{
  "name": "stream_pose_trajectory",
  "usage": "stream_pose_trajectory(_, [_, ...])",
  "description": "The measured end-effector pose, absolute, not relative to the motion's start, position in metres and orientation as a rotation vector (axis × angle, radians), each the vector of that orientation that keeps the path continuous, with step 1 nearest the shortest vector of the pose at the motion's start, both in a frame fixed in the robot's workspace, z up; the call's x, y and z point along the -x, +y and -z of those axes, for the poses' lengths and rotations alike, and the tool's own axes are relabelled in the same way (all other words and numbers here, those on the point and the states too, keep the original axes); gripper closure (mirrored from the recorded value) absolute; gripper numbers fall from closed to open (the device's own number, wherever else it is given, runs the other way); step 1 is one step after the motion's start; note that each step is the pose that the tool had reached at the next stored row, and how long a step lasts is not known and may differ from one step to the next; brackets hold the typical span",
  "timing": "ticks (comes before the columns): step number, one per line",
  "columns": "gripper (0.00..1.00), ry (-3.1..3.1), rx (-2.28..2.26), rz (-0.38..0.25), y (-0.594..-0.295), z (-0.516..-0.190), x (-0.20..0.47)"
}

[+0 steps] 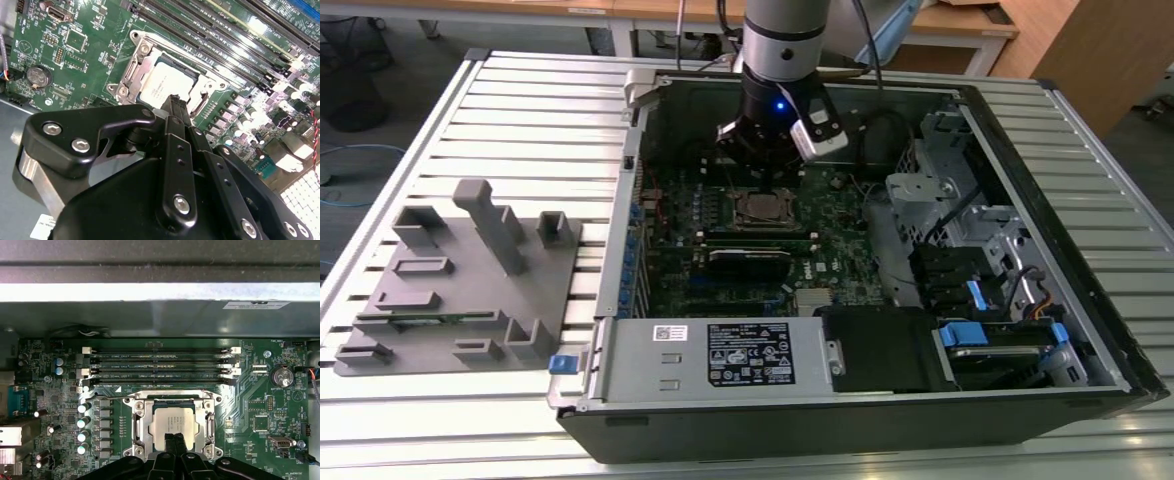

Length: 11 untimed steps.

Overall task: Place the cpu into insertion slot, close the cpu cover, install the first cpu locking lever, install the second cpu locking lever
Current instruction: 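Install the first cpu locking lever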

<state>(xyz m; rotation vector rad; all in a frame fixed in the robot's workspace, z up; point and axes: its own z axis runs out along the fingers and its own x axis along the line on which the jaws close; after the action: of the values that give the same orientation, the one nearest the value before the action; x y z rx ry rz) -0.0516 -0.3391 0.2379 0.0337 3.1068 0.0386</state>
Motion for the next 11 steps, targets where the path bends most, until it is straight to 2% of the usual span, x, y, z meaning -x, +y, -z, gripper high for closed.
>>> stream_pose_trajectory(11, [0.89,3.107,-0.034,-0.039,-0.3391,-0.2379,0.0523])
